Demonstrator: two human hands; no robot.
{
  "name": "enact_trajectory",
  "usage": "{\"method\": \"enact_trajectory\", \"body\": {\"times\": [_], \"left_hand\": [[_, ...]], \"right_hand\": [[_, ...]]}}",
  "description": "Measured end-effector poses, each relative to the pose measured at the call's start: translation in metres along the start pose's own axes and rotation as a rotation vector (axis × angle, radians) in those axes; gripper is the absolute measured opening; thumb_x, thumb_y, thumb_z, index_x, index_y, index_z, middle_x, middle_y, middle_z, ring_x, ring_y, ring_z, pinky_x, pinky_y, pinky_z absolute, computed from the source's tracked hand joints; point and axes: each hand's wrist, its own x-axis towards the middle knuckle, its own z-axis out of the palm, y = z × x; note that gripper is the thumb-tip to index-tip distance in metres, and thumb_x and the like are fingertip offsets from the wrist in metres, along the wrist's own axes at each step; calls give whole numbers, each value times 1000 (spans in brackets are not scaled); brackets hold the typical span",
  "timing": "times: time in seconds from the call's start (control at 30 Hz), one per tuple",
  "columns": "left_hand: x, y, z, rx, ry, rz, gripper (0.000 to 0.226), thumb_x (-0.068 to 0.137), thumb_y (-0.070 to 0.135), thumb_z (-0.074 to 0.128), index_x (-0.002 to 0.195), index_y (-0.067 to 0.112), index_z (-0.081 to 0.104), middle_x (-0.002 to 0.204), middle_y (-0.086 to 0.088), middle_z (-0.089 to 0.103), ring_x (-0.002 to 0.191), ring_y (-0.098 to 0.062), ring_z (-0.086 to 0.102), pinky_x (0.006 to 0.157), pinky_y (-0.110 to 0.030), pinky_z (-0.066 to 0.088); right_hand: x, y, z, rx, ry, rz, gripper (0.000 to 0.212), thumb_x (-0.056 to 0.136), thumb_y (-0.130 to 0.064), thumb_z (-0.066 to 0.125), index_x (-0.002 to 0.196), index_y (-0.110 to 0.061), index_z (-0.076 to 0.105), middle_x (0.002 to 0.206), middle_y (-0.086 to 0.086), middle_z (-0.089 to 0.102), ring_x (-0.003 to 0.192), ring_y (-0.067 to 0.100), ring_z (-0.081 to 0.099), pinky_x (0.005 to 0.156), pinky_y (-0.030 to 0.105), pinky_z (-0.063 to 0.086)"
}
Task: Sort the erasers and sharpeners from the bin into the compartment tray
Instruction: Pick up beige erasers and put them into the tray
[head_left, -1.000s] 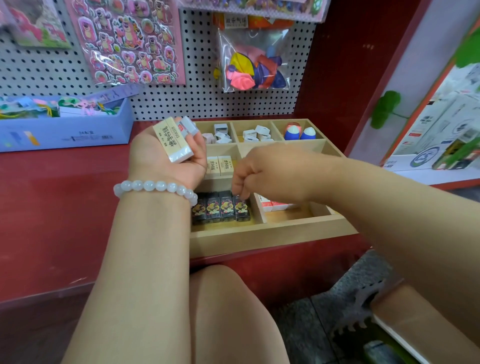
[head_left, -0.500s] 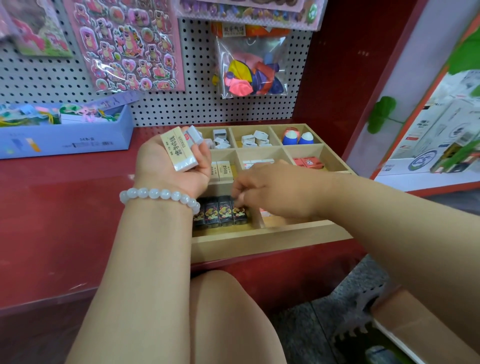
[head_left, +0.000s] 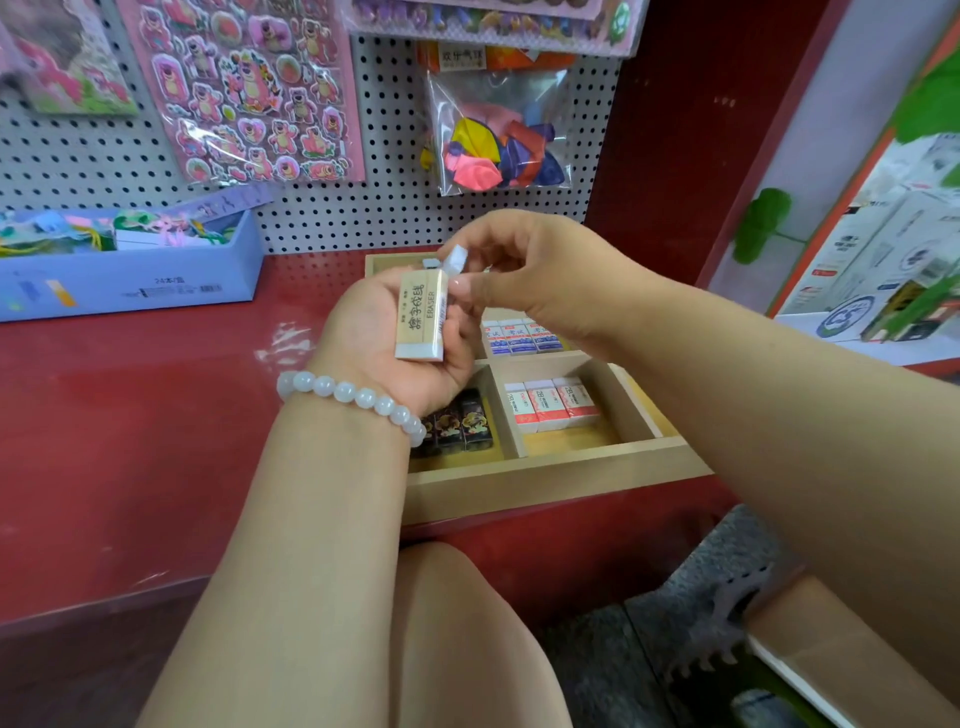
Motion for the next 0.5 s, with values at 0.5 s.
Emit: {"method": "enact_trajectory", "body": {"times": [0.5], "left_hand": [[1,8,-11,-120,167,171,38,88,24,39,113,2,58,82,-11,54,43,-11,49,36,-14,42]], "right_hand": [[-4,27,-31,351,209,312,13,90,-8,60,77,-6,60,65,7,63,52,10,52,44,18,40]]}}
